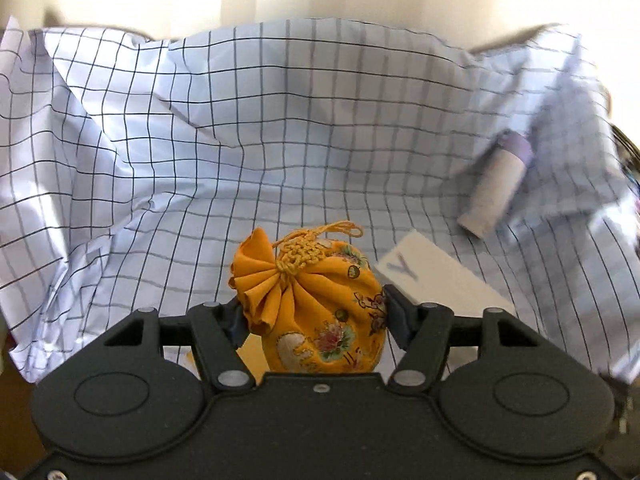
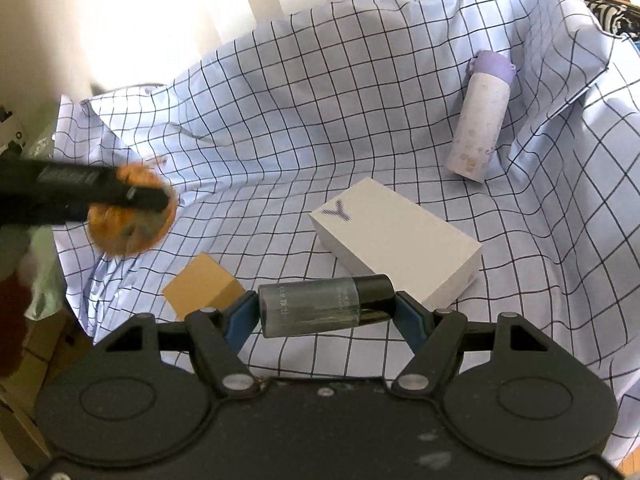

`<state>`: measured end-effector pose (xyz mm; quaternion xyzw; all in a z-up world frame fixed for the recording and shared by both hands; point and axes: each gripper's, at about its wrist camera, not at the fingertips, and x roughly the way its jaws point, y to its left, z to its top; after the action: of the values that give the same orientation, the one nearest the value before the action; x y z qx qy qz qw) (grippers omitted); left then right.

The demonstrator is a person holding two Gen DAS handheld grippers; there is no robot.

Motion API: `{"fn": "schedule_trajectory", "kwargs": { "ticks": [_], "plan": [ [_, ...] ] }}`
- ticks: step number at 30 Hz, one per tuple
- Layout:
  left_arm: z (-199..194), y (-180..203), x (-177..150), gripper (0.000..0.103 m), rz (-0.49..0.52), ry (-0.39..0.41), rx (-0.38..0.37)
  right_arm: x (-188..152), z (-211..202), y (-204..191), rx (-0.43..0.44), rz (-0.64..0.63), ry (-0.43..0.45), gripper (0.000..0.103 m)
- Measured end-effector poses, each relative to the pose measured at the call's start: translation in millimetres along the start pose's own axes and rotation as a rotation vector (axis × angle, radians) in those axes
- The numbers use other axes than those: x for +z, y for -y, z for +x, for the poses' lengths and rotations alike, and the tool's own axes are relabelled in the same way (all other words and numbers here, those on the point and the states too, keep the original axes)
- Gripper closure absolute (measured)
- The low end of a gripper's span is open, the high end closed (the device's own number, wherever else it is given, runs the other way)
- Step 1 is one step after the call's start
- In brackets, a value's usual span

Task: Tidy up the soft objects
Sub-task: 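Carry the orange pouch and dark green bottle over the basket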

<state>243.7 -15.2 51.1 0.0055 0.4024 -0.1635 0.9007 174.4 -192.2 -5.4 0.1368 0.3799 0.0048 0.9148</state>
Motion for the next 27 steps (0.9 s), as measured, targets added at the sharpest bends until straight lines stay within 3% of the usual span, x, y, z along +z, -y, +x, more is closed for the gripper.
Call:
{"fn": "schedule_trajectory", "kwargs": {
  "ticks": [6, 10, 15, 20, 27],
  "plan": [
    [-28.3, 4.9, -38.6, 0.043, 0.044, -0.014, -0.036, -5.1, -11.0, 0.1, 0.006, 0.007, 0.009, 0.031],
    [-31.1, 6.6, -63.7, 0.043, 0.029, -0.066, -0.073, -11.5, -12.7, 0.8, 0.009, 0.012, -0.001, 0.031],
    [-25.3, 5.2, -90.2, 0.043, 0.027, -0.116, -0.051, -17.6, -10.3, 1.8, 0.006, 0.014, -0.025, 0.031],
    [-8.8, -0.8, -85.0, 0.039, 0.003, -0.119, -0.003, -18.7, -4.7, 1.2, 0.010, 0.016, -0.041, 0.031],
    [48.1, -11.9, -69.4, 0.033, -0.065, -0.134, 0.079, -17.6, 5.6, 2.3, 0.015, 0.020, -0.068, 0.031]
  ]
}}
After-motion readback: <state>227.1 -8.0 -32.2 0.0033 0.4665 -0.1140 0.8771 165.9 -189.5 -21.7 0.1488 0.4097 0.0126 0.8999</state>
